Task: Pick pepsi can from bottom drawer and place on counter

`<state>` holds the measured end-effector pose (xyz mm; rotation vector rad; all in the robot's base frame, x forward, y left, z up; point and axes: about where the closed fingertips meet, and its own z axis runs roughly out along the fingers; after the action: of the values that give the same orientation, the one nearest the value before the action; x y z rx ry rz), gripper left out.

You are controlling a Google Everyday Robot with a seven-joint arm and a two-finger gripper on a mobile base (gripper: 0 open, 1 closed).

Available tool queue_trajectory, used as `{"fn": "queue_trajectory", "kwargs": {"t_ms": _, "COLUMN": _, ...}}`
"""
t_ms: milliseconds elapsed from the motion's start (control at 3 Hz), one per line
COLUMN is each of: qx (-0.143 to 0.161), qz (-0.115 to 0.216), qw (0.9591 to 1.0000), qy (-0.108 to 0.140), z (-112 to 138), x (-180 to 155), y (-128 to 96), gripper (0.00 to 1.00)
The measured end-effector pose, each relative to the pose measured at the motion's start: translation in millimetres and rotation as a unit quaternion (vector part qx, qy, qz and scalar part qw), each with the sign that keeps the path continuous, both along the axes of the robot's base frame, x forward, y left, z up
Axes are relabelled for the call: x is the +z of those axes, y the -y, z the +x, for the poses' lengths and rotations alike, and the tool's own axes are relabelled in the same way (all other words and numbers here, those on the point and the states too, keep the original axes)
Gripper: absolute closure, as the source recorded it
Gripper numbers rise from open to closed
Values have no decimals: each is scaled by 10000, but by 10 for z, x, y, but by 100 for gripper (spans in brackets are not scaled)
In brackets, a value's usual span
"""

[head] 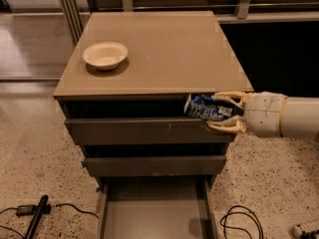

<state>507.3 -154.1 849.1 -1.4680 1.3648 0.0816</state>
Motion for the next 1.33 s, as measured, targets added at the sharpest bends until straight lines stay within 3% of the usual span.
{"fn": "queue_trajectory", "kwargs": {"t_ms": 333, "qx": 137, "qz": -21, "qw": 9998, "qy": 125, "z": 148, "x": 74, "y": -62, "gripper": 100}}
{"fn": "queue_trajectory", "kwargs": {"t_ms": 667, "qx": 226, "qz": -95, "qw": 9992, "qy": 324, "z": 554, "x": 239, "y": -113, "gripper": 100}}
{"fn": "queue_trajectory", "kwargs": {"t_ms": 1000, "qx": 82, "qz": 82, "qw": 9993, "qy": 368, "z": 1093, "x": 450, "y": -159, "gripper": 100}}
{"fn": "queue_trajectory", "kwargs": {"t_ms": 1333, "qx": -355, "qz": 380, "qw": 9985, "qy": 160, "z": 1490, "x": 606, "y": -202, "gripper": 100}}
